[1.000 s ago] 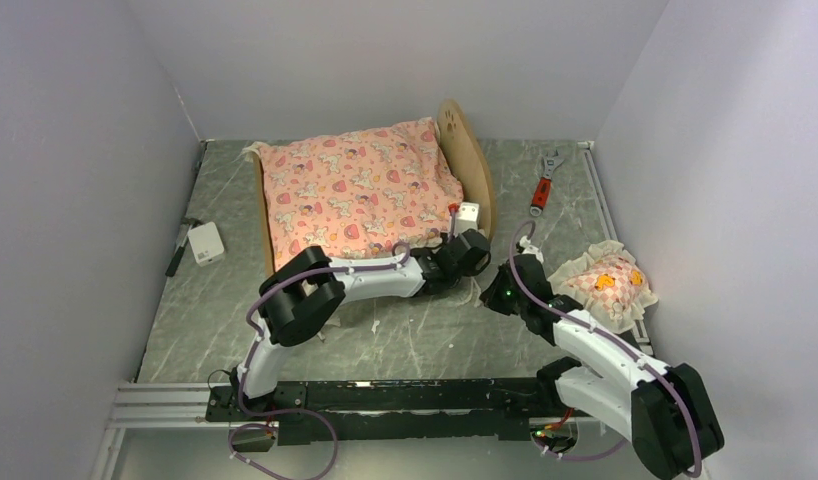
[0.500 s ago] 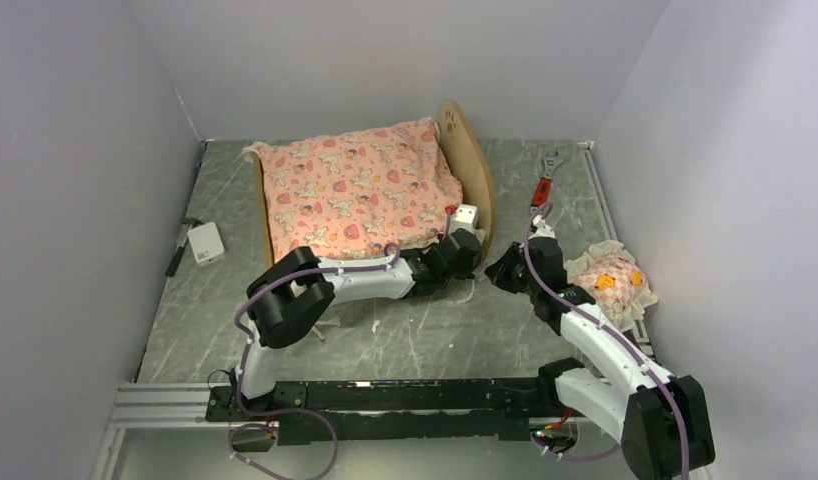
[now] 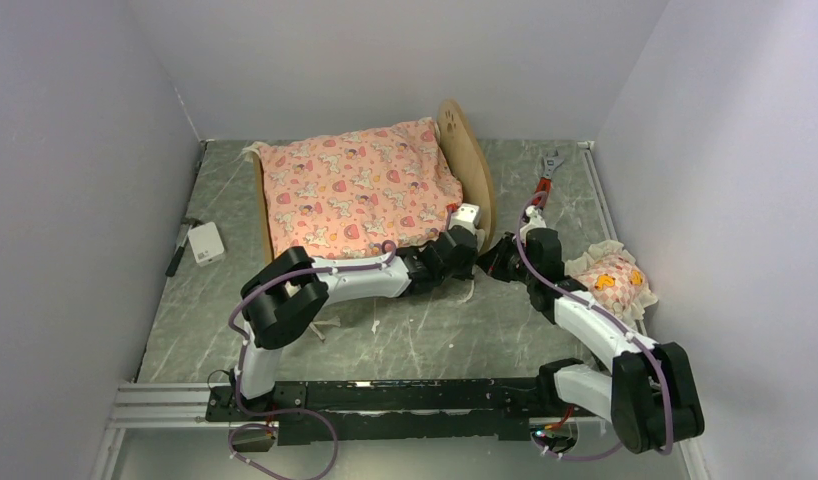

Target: Set up the pet bed

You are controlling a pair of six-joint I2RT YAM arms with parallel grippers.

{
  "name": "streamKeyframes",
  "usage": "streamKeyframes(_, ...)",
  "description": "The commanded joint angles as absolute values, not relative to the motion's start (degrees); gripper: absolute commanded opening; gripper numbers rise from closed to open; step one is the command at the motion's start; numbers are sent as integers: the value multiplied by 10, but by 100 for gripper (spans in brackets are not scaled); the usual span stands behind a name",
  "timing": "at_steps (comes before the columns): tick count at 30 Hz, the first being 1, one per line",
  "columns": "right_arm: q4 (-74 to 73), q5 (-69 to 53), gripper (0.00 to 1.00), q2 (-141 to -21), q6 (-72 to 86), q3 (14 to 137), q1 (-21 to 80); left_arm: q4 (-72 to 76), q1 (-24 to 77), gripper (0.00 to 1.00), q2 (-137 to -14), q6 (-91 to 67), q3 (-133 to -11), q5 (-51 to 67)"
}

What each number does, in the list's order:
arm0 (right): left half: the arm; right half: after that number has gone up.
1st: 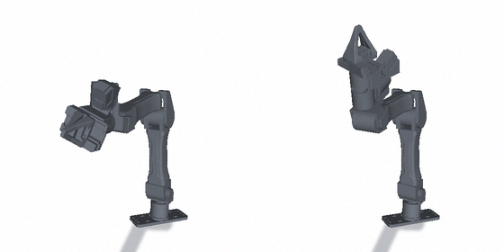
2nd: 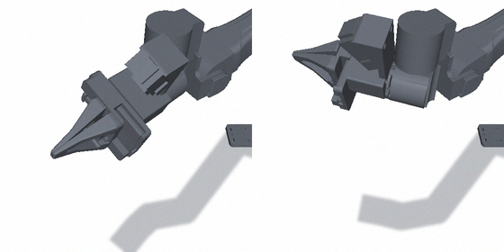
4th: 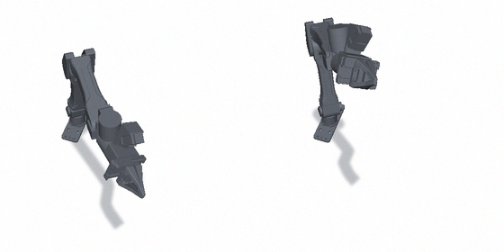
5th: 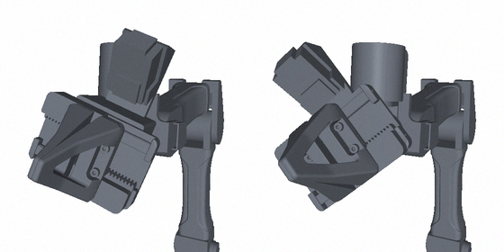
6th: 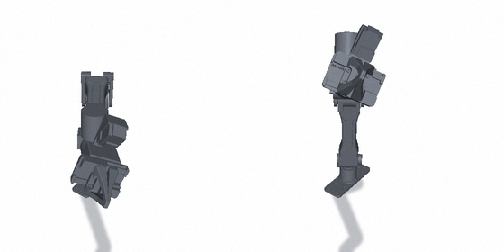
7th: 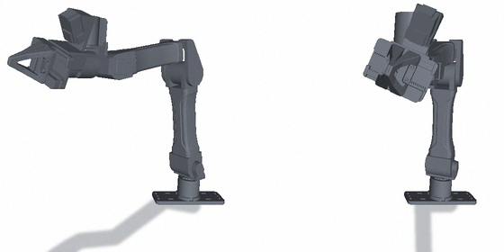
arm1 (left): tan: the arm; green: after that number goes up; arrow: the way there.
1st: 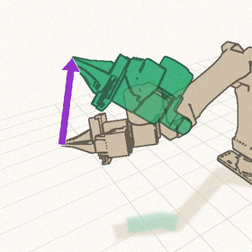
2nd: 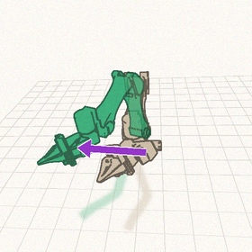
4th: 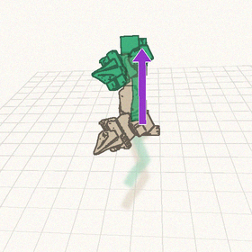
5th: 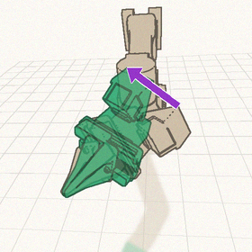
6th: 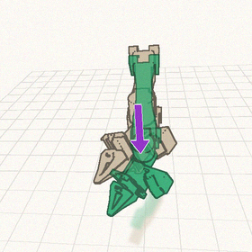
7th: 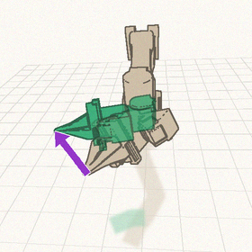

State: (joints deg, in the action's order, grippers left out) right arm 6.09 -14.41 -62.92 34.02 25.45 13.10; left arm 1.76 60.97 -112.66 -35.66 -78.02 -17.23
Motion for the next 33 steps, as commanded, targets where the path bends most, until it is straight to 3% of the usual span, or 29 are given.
streamKeyframes(1, 138, -179, 0, -648, 333, 267, 123, 38, 608, 0, -1098, -347, -781, -147)
streamKeyframes(24, 262, -314, 0, -743, 334, 232, 95, 37, 608, 0, -1082, -319, -796, -69)
streamKeyframes(33, 257, -356, 0, -742, 320, 230, 88, -33, 607, 36, -1072, -310, -830, -82)
